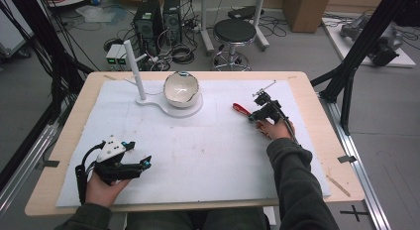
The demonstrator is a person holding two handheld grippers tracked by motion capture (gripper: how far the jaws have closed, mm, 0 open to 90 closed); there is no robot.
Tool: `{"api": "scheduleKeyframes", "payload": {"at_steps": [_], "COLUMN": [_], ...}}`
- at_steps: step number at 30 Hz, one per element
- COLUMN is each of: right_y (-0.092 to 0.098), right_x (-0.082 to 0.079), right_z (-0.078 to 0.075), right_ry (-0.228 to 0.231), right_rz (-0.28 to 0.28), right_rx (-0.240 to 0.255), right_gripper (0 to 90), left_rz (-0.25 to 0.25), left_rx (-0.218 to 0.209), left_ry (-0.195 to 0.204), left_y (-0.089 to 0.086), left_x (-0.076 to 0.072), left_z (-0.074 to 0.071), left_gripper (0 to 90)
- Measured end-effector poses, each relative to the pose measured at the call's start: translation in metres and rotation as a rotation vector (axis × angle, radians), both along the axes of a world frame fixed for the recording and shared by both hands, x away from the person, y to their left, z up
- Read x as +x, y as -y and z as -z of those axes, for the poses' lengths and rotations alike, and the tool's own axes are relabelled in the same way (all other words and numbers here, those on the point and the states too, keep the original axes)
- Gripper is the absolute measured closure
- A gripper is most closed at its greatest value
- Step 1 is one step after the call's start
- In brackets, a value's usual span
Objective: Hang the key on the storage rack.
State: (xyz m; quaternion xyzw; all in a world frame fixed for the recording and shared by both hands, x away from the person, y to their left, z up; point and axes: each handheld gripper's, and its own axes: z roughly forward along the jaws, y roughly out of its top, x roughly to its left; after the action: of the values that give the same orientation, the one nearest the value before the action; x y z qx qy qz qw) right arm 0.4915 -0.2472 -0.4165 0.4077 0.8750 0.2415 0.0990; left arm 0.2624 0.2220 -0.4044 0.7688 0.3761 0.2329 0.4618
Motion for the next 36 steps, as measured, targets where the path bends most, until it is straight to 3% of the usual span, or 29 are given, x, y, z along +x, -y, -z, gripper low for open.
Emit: {"api": "scheduleKeyframes", "payload": {"at_steps": [7,14,21,36], "right_y": [-0.002,-0.006,-0.009,0.003], "right_x": [0.0,-0.001,-0.005,-0.019], "right_z": [0.002,0.001,-0.003,-0.026], "right_ry": [-0.007,0.007,0.009,0.078], "right_rz": [-0.01,-0.033,-0.054,-0.07], "right_rx": [-0.004,-0.035,-0.035,0.064], "right_gripper": [79.8,81.6,82.2,82.4], "left_rz": [0.004,0.001,0.001,0.0], "left_rx": [0.003,-0.001,0.002,0.0], "left_ry": [0.001,-0.001,0.001,0.003], "left_y": [0.0,0.0,-0.001,0.0], "left_x": [0.0,0.0,0.0,-0.001], "left_z": [0.0,0.0,-0.001,-0.001], "left_gripper": [23.8,23.8,23.9,23.8]}}
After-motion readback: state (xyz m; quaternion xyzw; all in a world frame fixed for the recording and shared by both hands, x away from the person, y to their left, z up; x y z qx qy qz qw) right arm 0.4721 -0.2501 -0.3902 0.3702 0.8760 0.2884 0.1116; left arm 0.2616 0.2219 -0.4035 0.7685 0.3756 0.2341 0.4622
